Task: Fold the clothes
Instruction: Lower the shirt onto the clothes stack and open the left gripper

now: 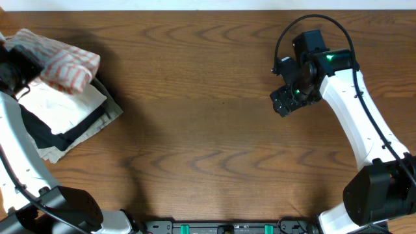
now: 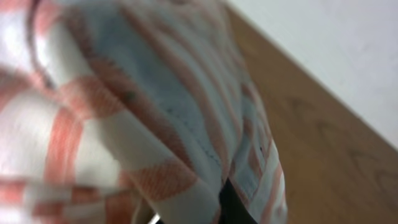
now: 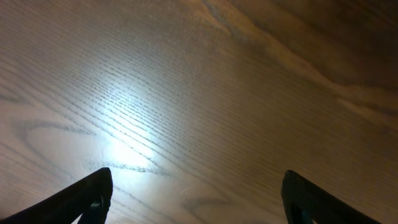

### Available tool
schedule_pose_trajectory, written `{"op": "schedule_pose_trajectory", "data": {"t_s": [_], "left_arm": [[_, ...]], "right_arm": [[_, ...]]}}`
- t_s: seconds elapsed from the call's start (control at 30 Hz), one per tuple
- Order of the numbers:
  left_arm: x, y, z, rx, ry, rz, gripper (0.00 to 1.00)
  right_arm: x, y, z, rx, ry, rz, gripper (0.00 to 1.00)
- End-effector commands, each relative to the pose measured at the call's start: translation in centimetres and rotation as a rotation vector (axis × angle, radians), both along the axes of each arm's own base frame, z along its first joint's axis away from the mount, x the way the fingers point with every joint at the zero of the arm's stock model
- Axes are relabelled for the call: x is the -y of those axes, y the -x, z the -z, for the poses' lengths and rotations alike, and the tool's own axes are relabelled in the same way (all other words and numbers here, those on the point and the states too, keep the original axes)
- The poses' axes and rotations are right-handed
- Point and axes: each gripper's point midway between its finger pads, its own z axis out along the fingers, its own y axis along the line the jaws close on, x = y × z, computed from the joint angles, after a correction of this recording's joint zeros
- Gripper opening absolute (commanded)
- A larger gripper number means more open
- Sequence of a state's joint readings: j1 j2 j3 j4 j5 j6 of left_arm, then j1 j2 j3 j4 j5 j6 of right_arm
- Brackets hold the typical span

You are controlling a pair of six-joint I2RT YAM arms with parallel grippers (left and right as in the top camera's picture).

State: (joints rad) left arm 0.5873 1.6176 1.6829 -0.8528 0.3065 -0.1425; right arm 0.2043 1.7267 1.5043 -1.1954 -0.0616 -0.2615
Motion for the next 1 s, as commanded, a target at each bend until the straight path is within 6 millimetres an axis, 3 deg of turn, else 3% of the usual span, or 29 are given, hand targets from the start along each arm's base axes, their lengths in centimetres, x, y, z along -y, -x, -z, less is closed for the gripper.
{"op": "schedule_pose_trajectory", "data": {"t_s": [0.0,0.33,0.37,0.43,0.47,0.57,0.6,0.7,0.8,0.87,0.93,0.97], "left_arm": [[-0.6,1.3,0.4,-0.031,0.026,-0.04,0.06],[-2.7,6.5,2.5,-0.164,0.123,-0.161,0.06],[-2.7,7.0,2.7,-0.178,0.134,-0.17,0.12],[-2.6,7.8,3.1,-0.204,0.156,-0.182,0.61],[-2.4,8.3,3.3,-0.219,0.169,-0.187,0.72],[-2.1,9.2,3.7,-0.251,0.197,-0.198,0.9],[-2.0,9.4,3.6,-0.25,0.204,-0.198,0.91],[-1.3,9.0,2.3,-0.19,0.225,-0.172,0.92],[-0.5,7.4,-0.3,-0.056,0.213,-0.098,0.88],[-0.1,6.7,-2.1,0.025,0.196,-0.064,0.74],[-0.1,6.4,-2.9,0.055,0.174,-0.054,0.47],[0.0,6.3,-3.0,0.056,0.173,-0.05,0.39]], "right_arm": [[-0.1,0.0,-1.0,0.023,0.002,-0.005,0.85],[0.0,0.5,-0.9,0.003,0.006,-0.005,0.86],[0.0,0.4,-0.9,0.004,0.006,-0.005,0.86],[0.0,0.4,-0.9,0.005,0.005,-0.006,0.86],[0.0,0.4,-0.9,0.006,0.005,-0.006,0.86],[0.0,0.4,-0.9,0.006,0.006,-0.009,0.86],[0.0,0.4,-0.9,0.006,0.006,-0.009,0.86],[0.0,0.4,-0.9,0.006,0.006,-0.01,0.86],[0.0,0.3,-0.9,0.009,0.006,-0.012,0.86],[0.0,0.3,-0.9,0.01,0.005,-0.012,0.86],[0.0,0.3,-0.9,0.011,0.005,-0.012,0.86],[0.0,0.3,-0.9,0.011,0.005,-0.012,0.86]]}}
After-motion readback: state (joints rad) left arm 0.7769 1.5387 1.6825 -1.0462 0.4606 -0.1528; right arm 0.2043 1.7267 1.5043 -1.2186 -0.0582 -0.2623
